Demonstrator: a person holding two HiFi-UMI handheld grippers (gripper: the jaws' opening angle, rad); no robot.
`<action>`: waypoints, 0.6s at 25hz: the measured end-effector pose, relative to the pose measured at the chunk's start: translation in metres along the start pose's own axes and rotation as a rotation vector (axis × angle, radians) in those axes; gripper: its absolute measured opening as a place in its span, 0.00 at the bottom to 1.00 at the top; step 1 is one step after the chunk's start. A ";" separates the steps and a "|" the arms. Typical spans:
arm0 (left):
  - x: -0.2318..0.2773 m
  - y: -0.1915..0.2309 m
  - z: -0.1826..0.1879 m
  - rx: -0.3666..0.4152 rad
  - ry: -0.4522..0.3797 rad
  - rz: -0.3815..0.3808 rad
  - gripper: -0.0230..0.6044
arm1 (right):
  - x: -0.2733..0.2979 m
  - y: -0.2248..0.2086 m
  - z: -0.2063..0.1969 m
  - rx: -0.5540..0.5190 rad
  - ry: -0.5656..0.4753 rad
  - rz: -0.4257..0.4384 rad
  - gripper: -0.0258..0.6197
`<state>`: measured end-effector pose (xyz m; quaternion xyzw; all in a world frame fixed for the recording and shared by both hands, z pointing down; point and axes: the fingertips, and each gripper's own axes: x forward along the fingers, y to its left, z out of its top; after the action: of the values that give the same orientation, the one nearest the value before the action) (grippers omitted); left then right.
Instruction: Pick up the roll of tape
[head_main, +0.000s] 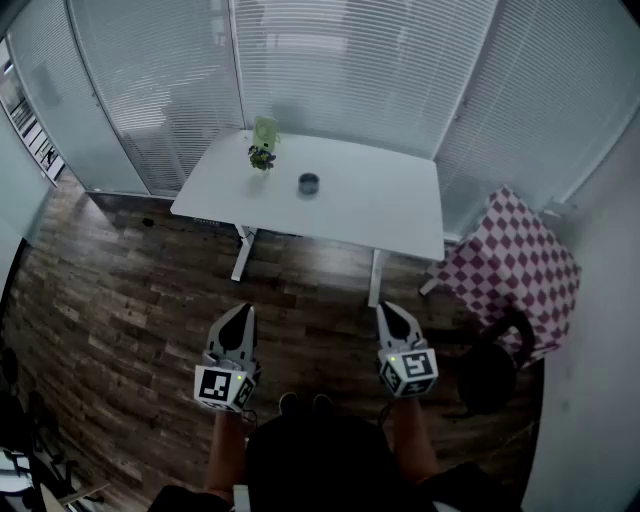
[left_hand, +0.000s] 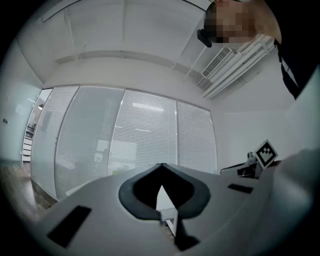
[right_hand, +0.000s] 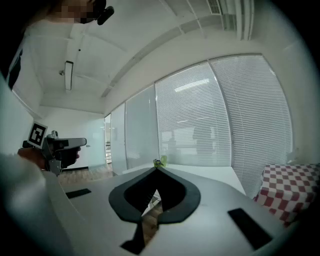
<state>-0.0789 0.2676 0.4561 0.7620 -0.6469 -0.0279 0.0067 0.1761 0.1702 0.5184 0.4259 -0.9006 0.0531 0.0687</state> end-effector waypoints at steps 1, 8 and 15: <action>0.000 -0.001 0.000 -0.001 0.001 0.001 0.05 | 0.000 0.001 0.000 -0.001 0.003 0.002 0.05; 0.001 -0.002 -0.004 -0.023 0.009 0.014 0.05 | 0.002 0.001 0.007 -0.036 0.012 0.016 0.05; 0.002 -0.012 -0.006 -0.047 0.011 0.016 0.05 | -0.003 -0.005 0.006 -0.015 0.013 0.043 0.05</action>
<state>-0.0669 0.2674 0.4612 0.7565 -0.6522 -0.0387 0.0282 0.1811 0.1682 0.5119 0.4056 -0.9094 0.0508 0.0767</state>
